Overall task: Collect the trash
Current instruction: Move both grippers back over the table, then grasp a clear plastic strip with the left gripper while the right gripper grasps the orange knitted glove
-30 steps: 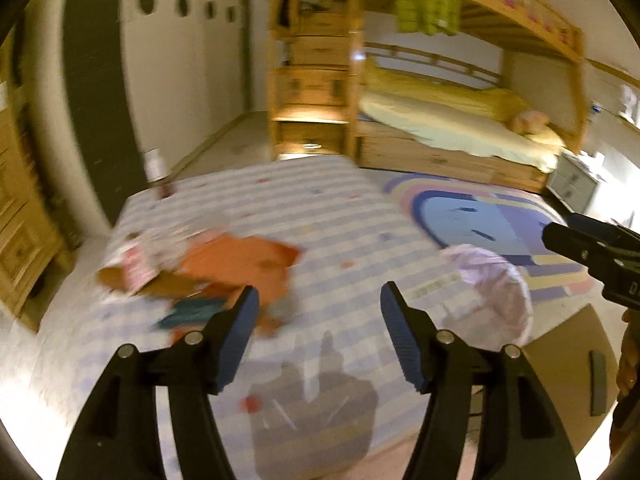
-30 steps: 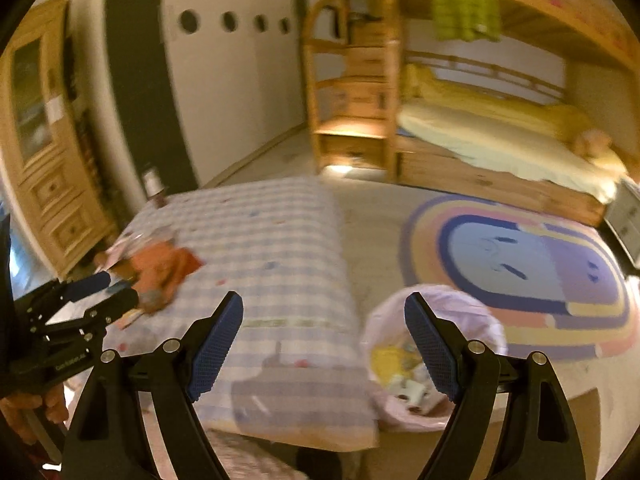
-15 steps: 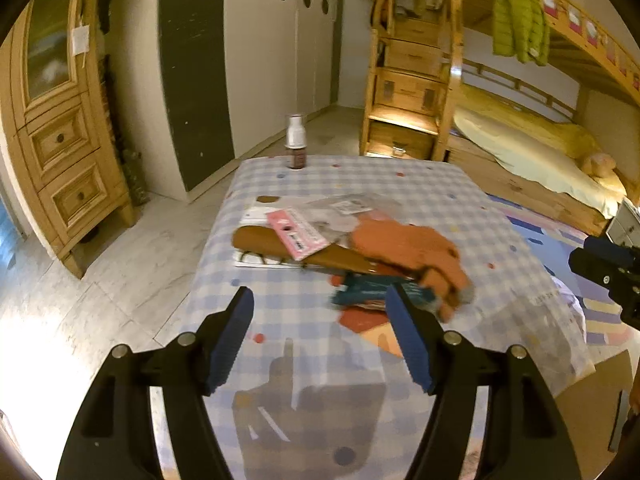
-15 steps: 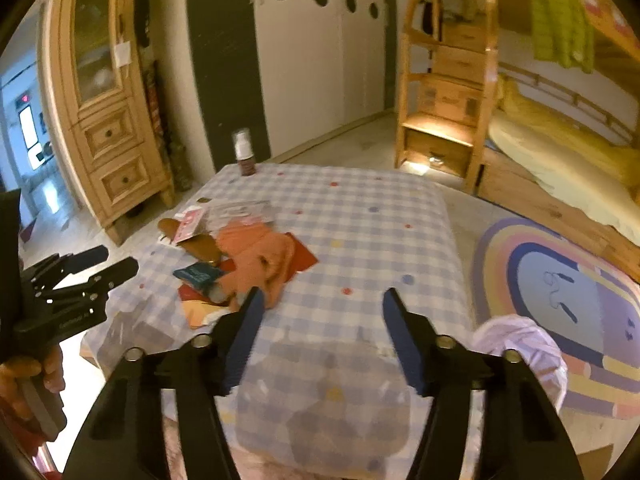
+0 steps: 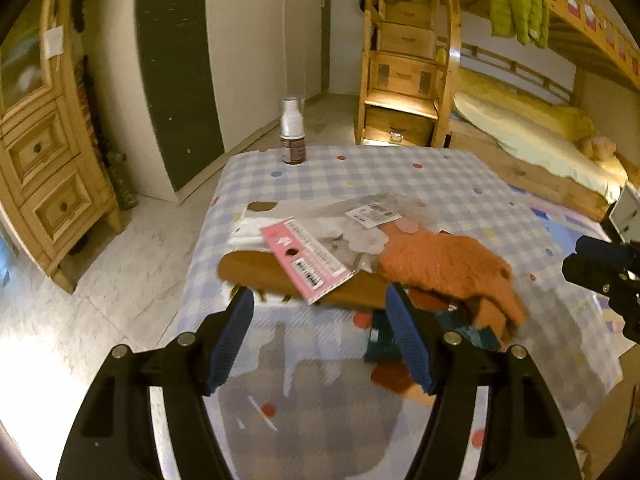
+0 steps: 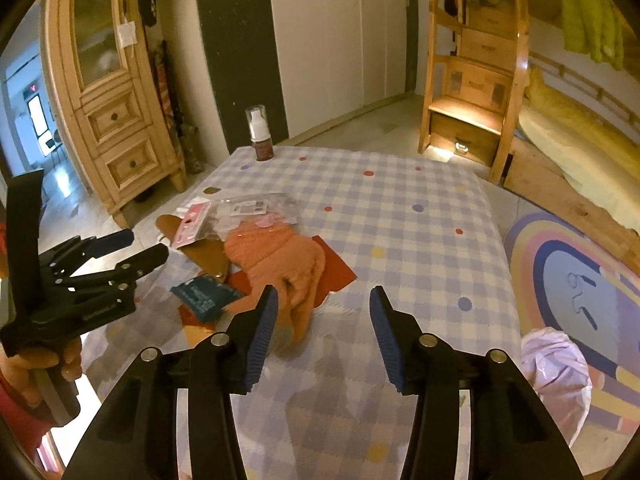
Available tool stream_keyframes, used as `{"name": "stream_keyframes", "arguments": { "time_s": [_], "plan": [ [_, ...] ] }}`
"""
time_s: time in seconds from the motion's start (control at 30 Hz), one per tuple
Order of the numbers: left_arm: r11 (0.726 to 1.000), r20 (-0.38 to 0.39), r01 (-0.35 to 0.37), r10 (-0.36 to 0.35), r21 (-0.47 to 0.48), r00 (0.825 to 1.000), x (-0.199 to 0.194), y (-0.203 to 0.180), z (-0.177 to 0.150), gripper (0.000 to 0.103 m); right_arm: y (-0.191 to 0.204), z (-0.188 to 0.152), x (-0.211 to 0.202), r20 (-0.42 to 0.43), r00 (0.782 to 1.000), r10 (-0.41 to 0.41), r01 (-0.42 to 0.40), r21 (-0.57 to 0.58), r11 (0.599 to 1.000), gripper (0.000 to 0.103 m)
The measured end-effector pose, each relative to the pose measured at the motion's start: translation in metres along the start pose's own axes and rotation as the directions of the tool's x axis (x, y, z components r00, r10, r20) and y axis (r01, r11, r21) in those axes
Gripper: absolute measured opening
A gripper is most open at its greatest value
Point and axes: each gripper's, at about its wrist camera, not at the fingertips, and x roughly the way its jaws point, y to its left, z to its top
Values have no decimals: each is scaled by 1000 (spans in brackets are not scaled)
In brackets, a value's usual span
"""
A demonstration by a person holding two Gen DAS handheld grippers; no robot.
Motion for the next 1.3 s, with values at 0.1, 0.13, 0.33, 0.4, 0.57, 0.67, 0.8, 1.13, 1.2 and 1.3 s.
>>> {"name": "stream_keyframes", "arguments": {
  "time_s": [0.1, 0.13, 0.33, 0.4, 0.57, 0.67, 0.8, 1.13, 1.2, 1.3],
  "plan": [
    [999, -12, -17, 17, 36, 1000, 15, -8, 4, 67, -3, 4, 10, -14, 1000, 0, 0, 16, 1000, 51],
    [999, -15, -17, 17, 42, 1000, 19, -9, 5, 67, -4, 5, 13, -17, 1000, 2, -2, 20, 1000, 52],
    [993, -44, -35, 40, 112, 998, 39, -18, 10, 60, -11, 8, 22, -28, 1000, 8, -7, 36, 999, 52],
    [990, -57, -44, 52, 135, 997, 45, -20, 12, 56, -14, 8, 24, -32, 999, 9, -8, 40, 999, 52],
    [984, -74, -43, 57, 175, 996, 54, -22, 17, 26, -17, 8, 26, -36, 999, 14, -13, 46, 999, 52],
    [987, -86, -9, 23, 163, 996, 54, -21, 20, 7, -17, 8, 26, -34, 999, 13, -12, 49, 999, 52],
    [993, -47, 50, -46, 103, 998, 36, -14, 29, 0, -20, 8, 21, -22, 1000, 10, -9, 56, 998, 52],
    [985, 45, 168, -169, 28, 985, -32, -11, 39, 0, -14, 1, 5, 3, 999, 36, -36, 57, 998, 52],
    [985, 52, 174, -174, 9, 983, -43, -10, 33, 0, -13, 0, 5, -4, 999, 49, -48, 48, 998, 54],
    [989, 57, 148, -147, -15, 988, -54, -9, 23, 0, -4, -1, 9, -14, 998, 61, -60, 24, 998, 61]
  ]
}}
